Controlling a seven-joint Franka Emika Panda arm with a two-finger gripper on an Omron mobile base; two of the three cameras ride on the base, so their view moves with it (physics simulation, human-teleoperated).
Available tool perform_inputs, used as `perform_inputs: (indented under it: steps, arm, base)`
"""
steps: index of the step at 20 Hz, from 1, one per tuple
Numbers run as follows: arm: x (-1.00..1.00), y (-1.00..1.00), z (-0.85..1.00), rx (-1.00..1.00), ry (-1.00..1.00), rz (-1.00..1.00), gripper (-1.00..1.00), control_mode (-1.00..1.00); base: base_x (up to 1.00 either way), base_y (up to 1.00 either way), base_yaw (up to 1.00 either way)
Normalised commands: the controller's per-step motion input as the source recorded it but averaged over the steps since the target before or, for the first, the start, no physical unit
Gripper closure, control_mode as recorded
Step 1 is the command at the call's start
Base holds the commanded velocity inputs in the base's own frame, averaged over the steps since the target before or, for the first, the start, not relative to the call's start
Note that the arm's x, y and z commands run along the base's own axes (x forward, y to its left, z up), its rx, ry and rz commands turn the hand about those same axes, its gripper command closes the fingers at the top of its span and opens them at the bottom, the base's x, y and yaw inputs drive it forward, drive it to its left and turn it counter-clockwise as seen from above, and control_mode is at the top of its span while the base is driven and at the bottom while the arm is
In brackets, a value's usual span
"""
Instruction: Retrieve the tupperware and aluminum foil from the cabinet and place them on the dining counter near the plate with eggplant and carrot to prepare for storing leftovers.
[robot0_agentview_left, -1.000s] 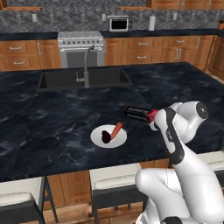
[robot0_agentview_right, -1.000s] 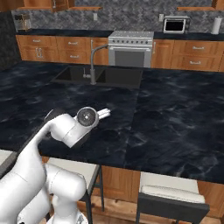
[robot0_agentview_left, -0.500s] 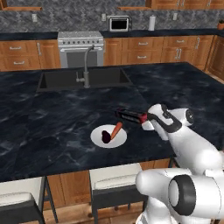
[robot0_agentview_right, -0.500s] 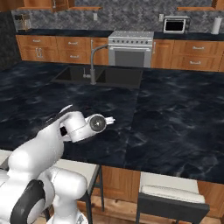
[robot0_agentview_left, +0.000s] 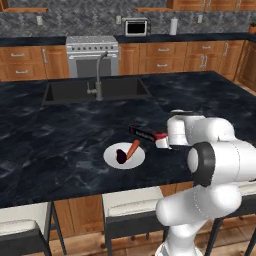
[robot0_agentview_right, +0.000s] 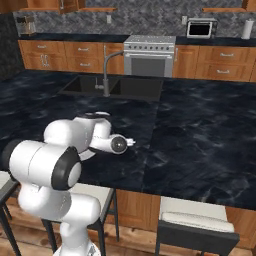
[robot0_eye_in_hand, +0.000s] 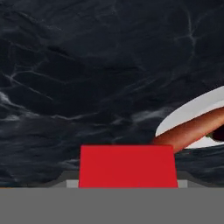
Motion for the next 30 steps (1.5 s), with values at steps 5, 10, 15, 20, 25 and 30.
perform_inputs:
  steps: [5, 10, 15, 20, 25, 30]
  arm:
    - [0.36, -0.25, -0.70, 0.08, 0.00, -0.01, -1.00, -1.00]
    - [0.11, -0.05, 0.30, 0.07, -0.01, 0.00, -1.00, -1.00]
    - [-0.05, 0.00, 1.00, 0.00, -0.03, 0.00, -1.00, -1.00]
    - [-0.19, 0.00, 1.00, 0.00, 0.00, 0.00, -1.00, -1.00]
    - [-0.48, 0.00, 1.00, -0.01, 0.00, 0.00, -1.00, -1.00]
    - [-0.52, 0.00, 1.00, -0.11, 0.12, 0.00, -1.00, -1.00]
  base:
    - [0.00, 0.00, 0.00]
    - [0.00, 0.00, 0.00]
    - [0.00, 0.00, 0.00]
    - [0.00, 0.00, 0.00]
    - [0.00, 0.00, 0.00]
    - [0.00, 0.00, 0.00]
